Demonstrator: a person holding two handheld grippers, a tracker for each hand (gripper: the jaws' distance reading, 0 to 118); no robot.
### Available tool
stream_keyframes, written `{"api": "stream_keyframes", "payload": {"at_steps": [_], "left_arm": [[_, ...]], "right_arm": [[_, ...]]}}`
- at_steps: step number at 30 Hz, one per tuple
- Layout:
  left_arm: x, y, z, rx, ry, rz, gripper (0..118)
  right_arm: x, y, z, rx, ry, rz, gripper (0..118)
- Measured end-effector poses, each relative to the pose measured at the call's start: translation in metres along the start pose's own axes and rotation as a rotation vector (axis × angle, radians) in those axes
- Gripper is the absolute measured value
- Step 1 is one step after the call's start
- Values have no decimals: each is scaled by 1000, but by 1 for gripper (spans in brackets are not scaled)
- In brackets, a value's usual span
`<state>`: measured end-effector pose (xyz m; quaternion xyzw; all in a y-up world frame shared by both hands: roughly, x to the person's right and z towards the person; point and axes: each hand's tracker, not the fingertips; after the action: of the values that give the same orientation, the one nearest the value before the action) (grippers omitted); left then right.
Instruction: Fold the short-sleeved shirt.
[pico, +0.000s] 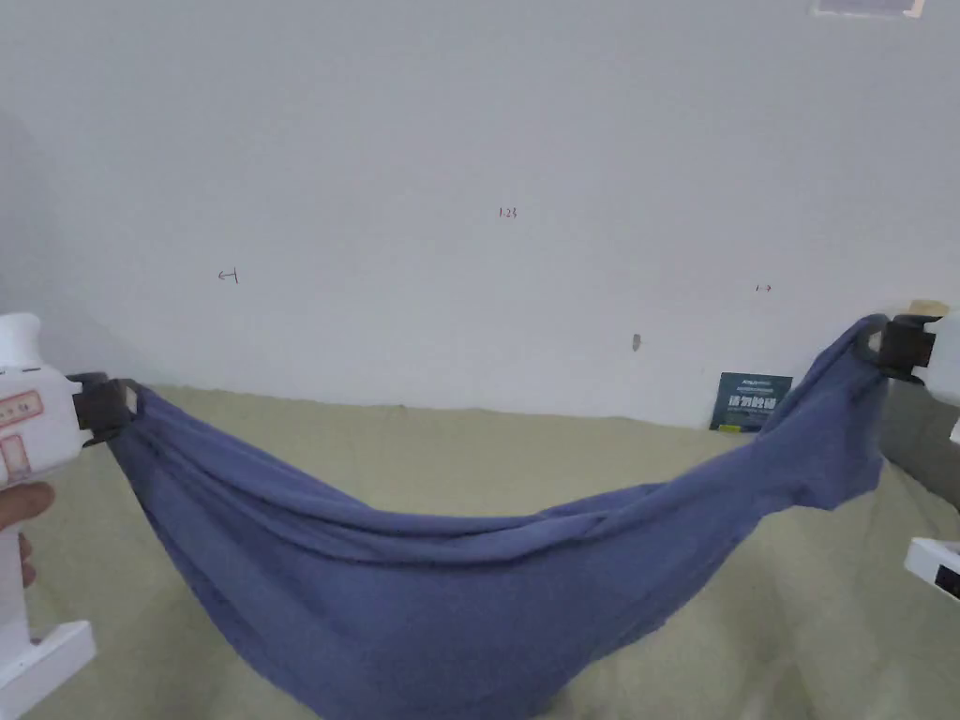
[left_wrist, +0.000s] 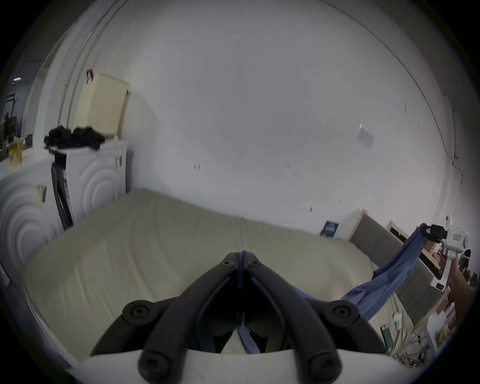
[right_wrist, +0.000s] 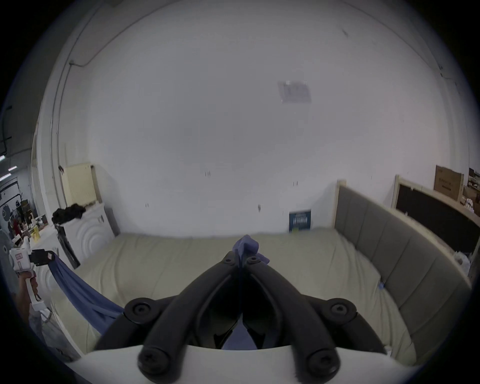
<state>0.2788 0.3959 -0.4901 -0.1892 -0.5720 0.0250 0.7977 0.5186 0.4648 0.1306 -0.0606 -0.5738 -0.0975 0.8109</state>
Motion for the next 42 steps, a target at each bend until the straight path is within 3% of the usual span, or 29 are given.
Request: {"api": "stream_keyframes", "payload": {"at_steps": [8, 15, 24, 29, 35, 42], "left_arm": [[19, 104, -19, 155, 8, -4, 0], [26, 124, -61, 188, 35, -22, 0], [12, 57, -118, 86, 60, -39, 0], [-1, 35, -119, 41, 47, -26, 0], [-11, -18, -70, 9, 34, -26, 0], [-41, -135, 11, -105, 57, 29, 0]], "right_arm": [[-10, 86, -4, 178, -21, -23, 1], [-10, 95, -47, 179, -33, -62, 1], [-1, 21, -93, 84, -45, -53, 1], [14, -1, -90, 51, -51, -94, 1], [19, -50, -37, 7, -22, -134, 1], [18, -172, 50, -145, -17, -134, 2]]}}
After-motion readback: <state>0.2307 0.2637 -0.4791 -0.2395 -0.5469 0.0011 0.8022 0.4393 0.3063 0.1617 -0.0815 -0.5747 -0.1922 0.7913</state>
